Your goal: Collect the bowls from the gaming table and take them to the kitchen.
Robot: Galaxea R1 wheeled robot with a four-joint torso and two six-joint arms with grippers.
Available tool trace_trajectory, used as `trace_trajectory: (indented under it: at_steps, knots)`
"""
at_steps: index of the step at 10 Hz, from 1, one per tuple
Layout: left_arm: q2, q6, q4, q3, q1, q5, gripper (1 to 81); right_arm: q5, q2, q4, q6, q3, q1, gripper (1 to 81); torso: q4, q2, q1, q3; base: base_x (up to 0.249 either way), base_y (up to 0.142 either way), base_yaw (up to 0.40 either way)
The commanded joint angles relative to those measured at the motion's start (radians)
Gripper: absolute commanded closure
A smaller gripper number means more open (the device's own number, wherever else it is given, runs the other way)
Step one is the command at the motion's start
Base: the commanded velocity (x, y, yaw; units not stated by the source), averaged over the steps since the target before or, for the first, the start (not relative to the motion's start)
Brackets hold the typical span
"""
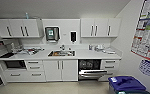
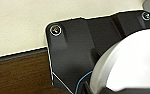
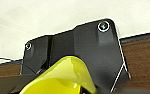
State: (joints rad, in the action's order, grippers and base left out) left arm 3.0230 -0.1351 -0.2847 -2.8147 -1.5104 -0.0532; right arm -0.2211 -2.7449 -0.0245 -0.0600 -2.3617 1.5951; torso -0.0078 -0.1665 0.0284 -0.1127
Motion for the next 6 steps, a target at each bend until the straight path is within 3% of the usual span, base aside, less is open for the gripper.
trace_trajectory:
  at_steps: [1,6]
  knots:
    - [-0.001,-0.001,-0.004,0.004,0.042,0.036,81.1,0.039,0.026,0.008,0.002,0.003,-0.039,81.1,0.000,0.000,0.000,0.000,0.115,0.000,0.000]
    - [-0.001,-0.001,-0.005,0.006,0.042,0.036,81.1,0.039,0.018,0.006,0.002,-0.002,-0.040,81.1,0.000,-0.001,-0.003,0.001,0.126,0.000,0.000]
